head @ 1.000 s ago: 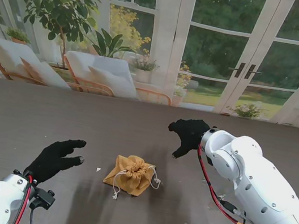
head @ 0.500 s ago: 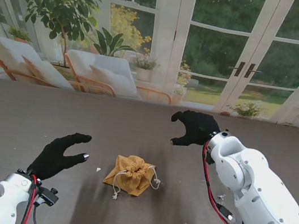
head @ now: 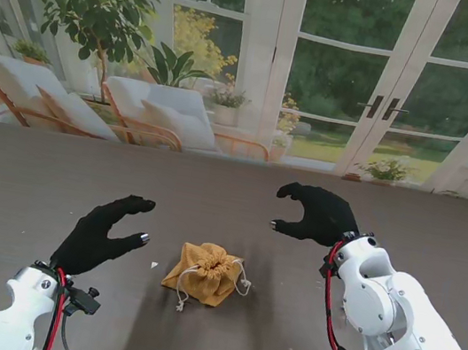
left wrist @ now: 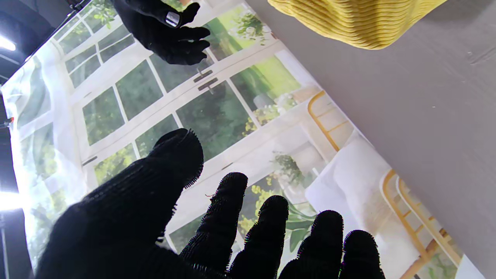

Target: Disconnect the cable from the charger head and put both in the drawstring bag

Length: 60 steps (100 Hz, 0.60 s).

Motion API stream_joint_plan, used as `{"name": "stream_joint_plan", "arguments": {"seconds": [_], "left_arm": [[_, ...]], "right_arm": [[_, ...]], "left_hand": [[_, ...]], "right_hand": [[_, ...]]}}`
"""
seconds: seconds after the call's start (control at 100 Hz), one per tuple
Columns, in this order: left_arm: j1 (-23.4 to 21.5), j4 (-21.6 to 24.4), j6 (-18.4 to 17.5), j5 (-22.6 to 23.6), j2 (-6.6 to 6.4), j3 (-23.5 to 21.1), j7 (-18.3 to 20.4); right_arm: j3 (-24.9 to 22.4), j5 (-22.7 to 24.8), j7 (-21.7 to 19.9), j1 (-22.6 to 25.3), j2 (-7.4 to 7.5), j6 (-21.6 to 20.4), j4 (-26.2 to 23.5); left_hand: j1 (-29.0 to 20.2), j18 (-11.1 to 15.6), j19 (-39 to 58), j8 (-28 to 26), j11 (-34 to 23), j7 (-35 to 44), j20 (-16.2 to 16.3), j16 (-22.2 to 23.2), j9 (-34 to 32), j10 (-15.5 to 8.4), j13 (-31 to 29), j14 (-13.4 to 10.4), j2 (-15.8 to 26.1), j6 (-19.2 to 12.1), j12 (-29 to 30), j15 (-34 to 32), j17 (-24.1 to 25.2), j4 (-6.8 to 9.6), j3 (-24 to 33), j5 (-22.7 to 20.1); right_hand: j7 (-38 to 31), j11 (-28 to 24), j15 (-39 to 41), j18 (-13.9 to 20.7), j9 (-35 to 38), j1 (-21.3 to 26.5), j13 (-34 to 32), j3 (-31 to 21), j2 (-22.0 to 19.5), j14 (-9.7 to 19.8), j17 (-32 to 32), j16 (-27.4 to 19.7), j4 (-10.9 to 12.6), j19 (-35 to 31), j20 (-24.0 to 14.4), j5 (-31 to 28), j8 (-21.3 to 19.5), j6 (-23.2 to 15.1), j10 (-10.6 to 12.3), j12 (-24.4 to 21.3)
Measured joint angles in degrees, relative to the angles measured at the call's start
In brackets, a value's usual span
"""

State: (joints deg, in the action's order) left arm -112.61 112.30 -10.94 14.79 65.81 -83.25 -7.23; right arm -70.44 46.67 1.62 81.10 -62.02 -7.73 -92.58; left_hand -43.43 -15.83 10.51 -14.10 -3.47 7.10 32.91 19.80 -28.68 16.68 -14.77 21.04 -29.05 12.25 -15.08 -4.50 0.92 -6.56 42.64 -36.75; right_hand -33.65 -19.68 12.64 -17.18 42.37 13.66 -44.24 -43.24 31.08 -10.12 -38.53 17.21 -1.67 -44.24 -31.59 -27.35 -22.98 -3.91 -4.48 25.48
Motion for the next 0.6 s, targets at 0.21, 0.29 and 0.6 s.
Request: {"name": "stream_joint_plan", "arguments": {"seconds": [0.21, 0.29, 0.6], "left_arm": [[0.07, -0.29, -1.40, 1.60, 0.09, 0.97, -1.77], [-0.13, -0.33, -2.46, 2.18, 0.11, 1.29, -2.66], [-0.50, -1.23, -4.51, 2.41, 0.47, 2.14, -4.18]], "right_arm": [[-2.81, -4.11, 2.80, 4.91, -0.70, -1.24, -0.79], [-3.87, -5.53, 4.18, 6.71, -1.05, -1.94, -0.84], [-5.65, -7.63, 7.39, 10.55, -1.64, -4.47, 0.79]], "left_hand": [[0.00, -0.10, -0.03, 0.00, -0.01, -0.01, 0.02, -0.06, 0.00, -0.16, 0.00, 0.01, 0.02, 0.76, 0.00, 0.00, 0.00, 0.00, -0.72, 0.96], [0.00, -0.12, -0.03, 0.00, -0.01, -0.01, 0.02, -0.05, 0.00, -0.16, -0.01, 0.01, 0.02, 0.87, 0.00, 0.00, 0.00, 0.00, -0.72, 0.96], [0.00, -0.15, -0.05, 0.00, -0.01, -0.02, 0.03, -0.06, 0.00, -0.16, -0.02, 0.02, 0.03, 0.88, 0.00, 0.00, 0.01, 0.00, -0.73, 0.96]], "right_hand": [[0.38, 0.62, 0.00, 0.00, 0.00, 1.45, -0.01, -0.04, 0.00, 0.00, 0.00, 0.04, 0.17, -0.02, 0.00, 0.00, 0.00, 0.00, 0.02, 0.00], [0.40, 0.66, 0.00, -0.01, 0.00, 1.45, -0.01, 0.00, 0.00, 0.00, 0.00, 0.04, 0.17, -0.03, 0.01, 0.00, 0.00, 0.02, 0.03, 0.00], [0.57, 0.80, -0.04, -0.04, 0.00, 1.68, -0.01, 0.03, 0.00, 0.00, 0.00, 0.08, 0.18, -0.03, 0.01, 0.00, 0.00, 0.11, 0.03, 0.00]]}}
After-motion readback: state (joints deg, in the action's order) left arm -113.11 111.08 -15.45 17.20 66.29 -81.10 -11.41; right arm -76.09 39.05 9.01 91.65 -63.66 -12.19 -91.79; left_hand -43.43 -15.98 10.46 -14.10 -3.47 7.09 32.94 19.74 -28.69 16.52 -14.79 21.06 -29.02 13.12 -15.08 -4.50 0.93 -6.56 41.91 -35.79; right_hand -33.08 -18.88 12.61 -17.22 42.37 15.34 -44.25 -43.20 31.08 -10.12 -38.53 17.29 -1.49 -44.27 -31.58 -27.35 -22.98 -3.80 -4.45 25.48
